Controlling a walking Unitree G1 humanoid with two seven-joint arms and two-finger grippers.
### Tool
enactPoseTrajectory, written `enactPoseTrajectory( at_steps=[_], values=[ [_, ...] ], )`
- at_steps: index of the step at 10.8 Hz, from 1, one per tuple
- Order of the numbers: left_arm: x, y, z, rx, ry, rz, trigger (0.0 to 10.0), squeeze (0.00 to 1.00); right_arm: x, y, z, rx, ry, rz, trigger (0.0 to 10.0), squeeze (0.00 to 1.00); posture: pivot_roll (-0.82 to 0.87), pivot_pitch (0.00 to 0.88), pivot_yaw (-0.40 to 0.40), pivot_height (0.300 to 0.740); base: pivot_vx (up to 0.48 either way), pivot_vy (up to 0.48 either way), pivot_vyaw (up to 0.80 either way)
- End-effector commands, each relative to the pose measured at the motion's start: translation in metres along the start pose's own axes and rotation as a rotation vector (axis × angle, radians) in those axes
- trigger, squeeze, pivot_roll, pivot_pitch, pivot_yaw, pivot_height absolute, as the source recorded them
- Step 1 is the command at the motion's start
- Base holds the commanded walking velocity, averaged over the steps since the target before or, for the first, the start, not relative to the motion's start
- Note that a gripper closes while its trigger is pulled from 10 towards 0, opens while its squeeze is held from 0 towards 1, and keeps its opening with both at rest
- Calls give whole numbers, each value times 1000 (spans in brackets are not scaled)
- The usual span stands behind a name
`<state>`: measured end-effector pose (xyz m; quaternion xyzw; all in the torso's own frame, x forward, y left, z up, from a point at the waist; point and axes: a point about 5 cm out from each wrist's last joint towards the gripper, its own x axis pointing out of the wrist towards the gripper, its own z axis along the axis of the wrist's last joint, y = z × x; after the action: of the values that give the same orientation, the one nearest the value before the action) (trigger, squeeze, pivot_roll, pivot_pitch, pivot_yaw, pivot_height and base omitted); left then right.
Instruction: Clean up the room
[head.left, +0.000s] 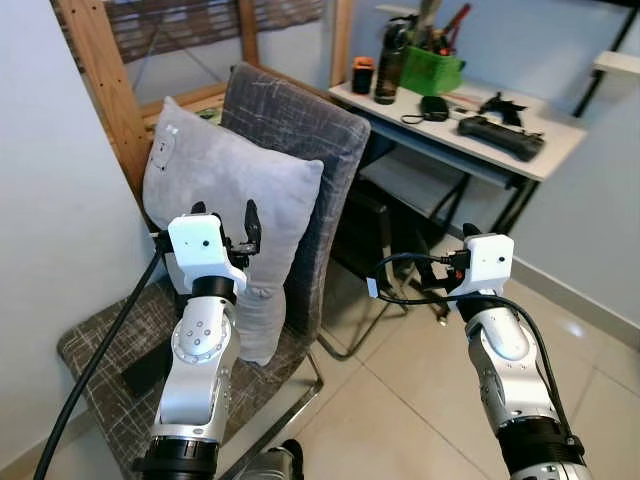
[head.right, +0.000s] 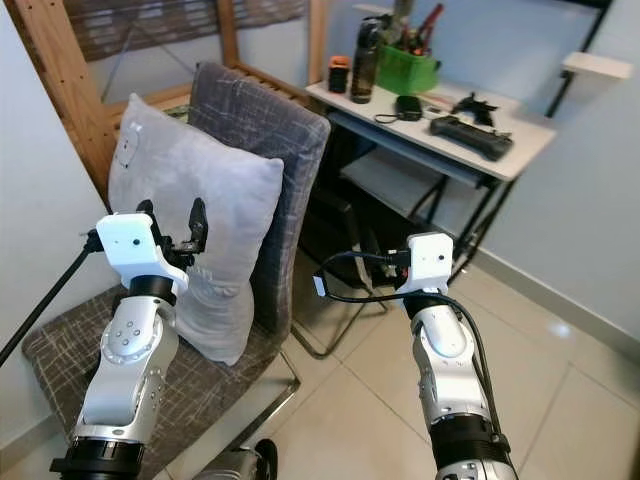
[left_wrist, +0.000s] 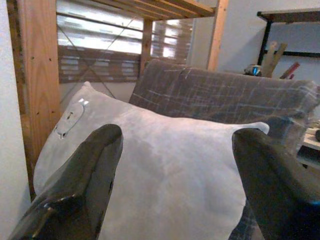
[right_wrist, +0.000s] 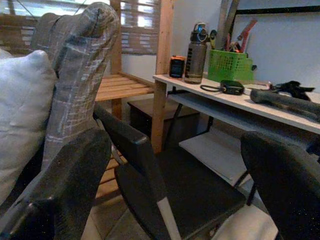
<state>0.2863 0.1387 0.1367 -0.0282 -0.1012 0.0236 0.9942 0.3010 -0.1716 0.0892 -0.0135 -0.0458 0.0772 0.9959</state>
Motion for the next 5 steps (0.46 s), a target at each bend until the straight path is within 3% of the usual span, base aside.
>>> enactPoseTrajectory(
  at_steps=[1,2,3,4,5],
  values=[
    [2,-1,3,0,-11,-5,10000,0,0,0,0,-4,3,-3,10000,0,54,0,28,740,0,0,0],
    [2,-1,3,0,-11,-5,10000,0,0,0,0,-4,3,-3,10000,0,54,0,28,740,0,0,0],
    [16,-3,-6,46,22,-44,10000,0,-2,7,-4,5,30,6,10000,0,-49,0,29,740,0,0,0],
    [40,15,-16,106,88,-5,10000,0,-1,28,-6,17,51,50,10000,0,-13,0,6,740,0,0,0],
    [36,27,-15,105,97,45,10000,0,0,34,-5,35,53,80,10000,0,36,0,-20,740,0,0,0]
  ],
)
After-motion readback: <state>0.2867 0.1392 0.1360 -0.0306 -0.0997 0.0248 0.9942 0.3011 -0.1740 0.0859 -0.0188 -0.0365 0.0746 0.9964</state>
